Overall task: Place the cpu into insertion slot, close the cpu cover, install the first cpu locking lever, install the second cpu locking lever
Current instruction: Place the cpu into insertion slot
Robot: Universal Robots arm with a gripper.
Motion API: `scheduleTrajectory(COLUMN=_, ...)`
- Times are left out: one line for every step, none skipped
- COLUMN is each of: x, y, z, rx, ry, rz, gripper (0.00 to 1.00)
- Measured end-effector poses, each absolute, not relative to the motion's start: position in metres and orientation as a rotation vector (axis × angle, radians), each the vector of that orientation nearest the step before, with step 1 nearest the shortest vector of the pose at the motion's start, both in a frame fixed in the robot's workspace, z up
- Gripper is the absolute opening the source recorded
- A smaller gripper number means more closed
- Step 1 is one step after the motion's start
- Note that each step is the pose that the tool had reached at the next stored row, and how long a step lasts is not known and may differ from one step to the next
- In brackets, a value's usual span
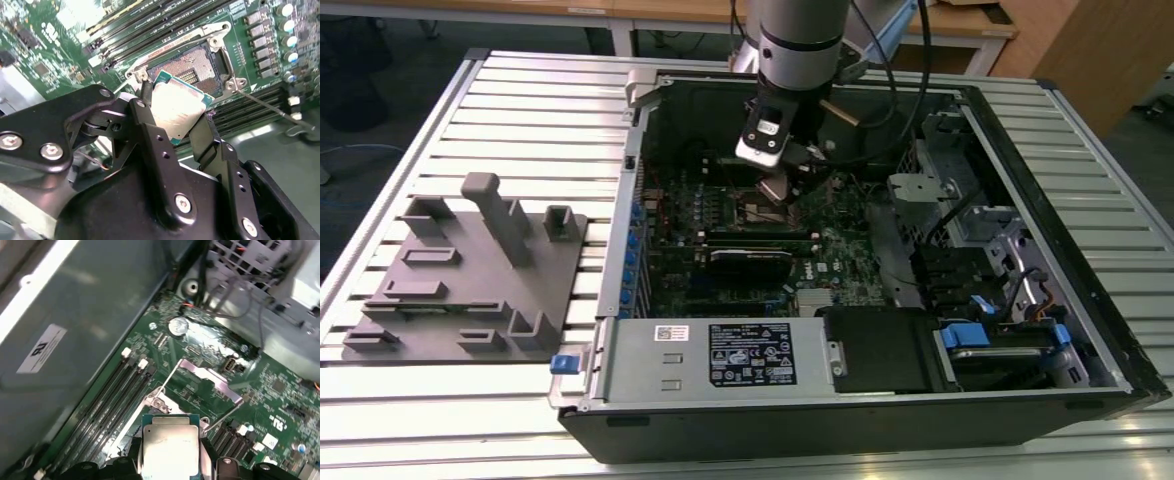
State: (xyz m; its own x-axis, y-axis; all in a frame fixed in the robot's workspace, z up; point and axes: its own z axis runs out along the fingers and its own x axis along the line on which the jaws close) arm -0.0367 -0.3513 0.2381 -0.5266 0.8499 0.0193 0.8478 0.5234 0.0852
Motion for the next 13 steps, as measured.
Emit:
scheduleTrajectory(x=-0.0367, y=-0.3513, z=0.2380, rx=1.540, ry=2.706, rz=0.130, gripper=0.54)
scheduleTrajectory(x=-0.0367, y=-0.3513, z=0.2379, rx=1.564, ry=2.691, rz=0.130, gripper=0.54)
scheduleTrajectory(x=-0.0367, y=-0.3513, z=0.2378, rx=1.588, ry=2.676, rz=0.130, gripper=0.54)
scheduleTrajectory(x=-0.0367, y=-0.3513, z=0.2377, rx=1.613, ry=2.660, rz=0.129, gripper=0.54)
scheduleTrajectory(x=-0.0367, y=-0.3513, z=0.2376, rx=1.637, ry=2.645, rz=0.129, gripper=0.54)
scheduleTrajectory(x=-0.0367, y=-0.3513, z=0.2374, rx=1.660, ry=2.630, rz=0.128, gripper=0.54)
scheduleTrajectory(x=-0.0367, y=-0.3513, z=0.2372, rx=1.683, ry=2.614, rz=0.128, gripper=0.54)
scheduleTrajectory(x=-0.0367, y=-0.3513, z=0.2371, rx=1.706, ry=2.598, rz=0.127, gripper=0.54)
scheduleTrajectory(x=-0.0367, y=-0.3513, z=0.2369, rx=1.729, ry=2.582, rz=0.127, gripper=0.54)
scheduleTrajectory(x=-0.0367, y=-0.3513, z=0.2367, rx=1.754, ry=2.565, rz=0.126, gripper=0.54)
scheduleTrajectory(x=-0.0367, y=-0.3513, z=0.2365, rx=1.776, ry=2.548, rz=0.126, gripper=0.54)
scheduleTrajectory(x=-0.0367, y=-0.3513, z=0.2363, rx=1.799, ry=2.532, rz=0.126, gripper=0.54)
scheduleTrajectory(x=-0.0367, y=-0.3513, z=0.2362, rx=1.821, ry=2.515, rz=0.125, gripper=0.54)
